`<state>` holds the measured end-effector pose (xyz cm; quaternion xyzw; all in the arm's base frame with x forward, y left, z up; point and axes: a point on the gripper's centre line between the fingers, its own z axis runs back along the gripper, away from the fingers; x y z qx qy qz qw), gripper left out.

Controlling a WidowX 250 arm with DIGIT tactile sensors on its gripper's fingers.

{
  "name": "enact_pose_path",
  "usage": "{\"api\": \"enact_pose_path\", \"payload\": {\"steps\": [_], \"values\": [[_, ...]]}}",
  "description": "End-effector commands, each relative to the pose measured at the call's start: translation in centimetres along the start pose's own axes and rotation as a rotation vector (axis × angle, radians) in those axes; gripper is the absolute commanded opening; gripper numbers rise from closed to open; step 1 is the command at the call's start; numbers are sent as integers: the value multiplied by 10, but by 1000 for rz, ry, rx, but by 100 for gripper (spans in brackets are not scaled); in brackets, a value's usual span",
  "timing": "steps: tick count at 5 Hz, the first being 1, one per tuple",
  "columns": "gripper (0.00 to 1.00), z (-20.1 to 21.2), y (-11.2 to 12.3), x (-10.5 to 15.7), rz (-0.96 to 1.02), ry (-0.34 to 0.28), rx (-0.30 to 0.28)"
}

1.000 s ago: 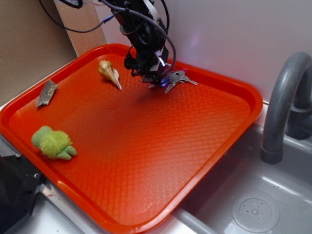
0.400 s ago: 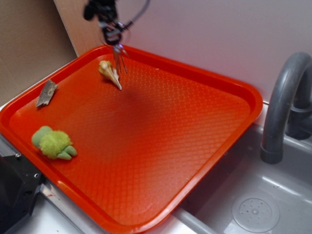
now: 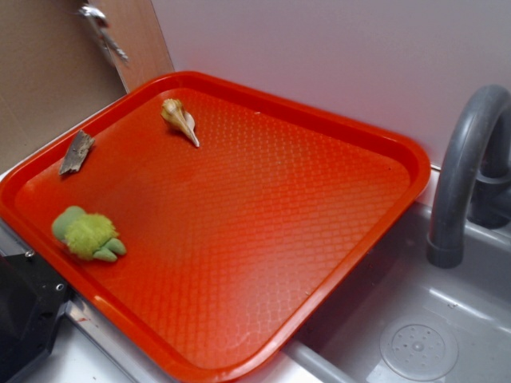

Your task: Grab the silver keys.

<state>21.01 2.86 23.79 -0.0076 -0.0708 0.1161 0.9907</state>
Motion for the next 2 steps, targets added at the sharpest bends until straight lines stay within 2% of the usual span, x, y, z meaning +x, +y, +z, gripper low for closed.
{"api": "enact_pose_path", "payload": {"steps": [1,2], "values": [[0,7,-48,-2,-62,-26,45],[0,-2,-51,2,-73,-10,69]]}}
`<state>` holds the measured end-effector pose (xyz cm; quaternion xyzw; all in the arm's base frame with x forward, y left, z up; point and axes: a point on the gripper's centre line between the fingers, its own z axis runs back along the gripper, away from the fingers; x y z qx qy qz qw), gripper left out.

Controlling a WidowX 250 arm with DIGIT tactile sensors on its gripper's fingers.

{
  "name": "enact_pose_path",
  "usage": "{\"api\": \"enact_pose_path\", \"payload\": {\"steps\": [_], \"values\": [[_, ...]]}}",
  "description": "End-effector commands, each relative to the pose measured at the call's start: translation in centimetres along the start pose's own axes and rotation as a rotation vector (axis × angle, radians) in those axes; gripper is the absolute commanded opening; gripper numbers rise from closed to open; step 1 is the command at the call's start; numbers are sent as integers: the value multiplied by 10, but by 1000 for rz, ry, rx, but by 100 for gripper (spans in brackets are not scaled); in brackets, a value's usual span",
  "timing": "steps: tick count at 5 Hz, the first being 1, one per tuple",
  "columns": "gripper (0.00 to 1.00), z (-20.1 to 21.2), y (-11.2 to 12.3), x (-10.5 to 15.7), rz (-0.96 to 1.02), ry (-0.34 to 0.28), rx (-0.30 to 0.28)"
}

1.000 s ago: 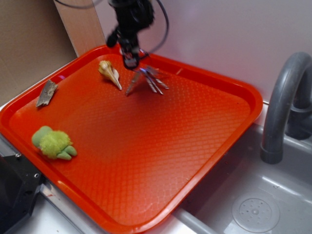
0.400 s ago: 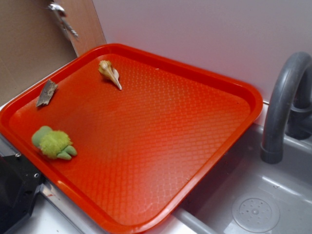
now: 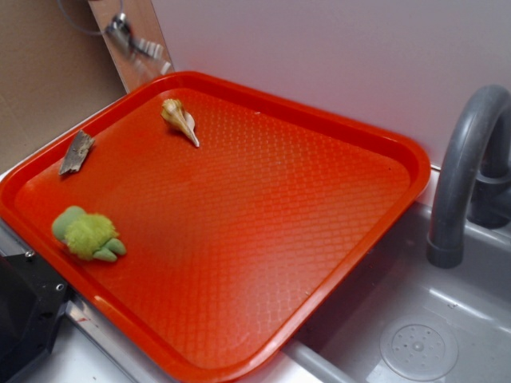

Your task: Grab the silver keys.

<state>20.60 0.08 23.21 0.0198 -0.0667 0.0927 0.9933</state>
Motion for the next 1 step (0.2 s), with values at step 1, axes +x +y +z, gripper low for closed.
{"api": "enact_pose_path", "payload": {"steps": [1], "values": [[0,-12,-21,16,-29,38,27]]}}
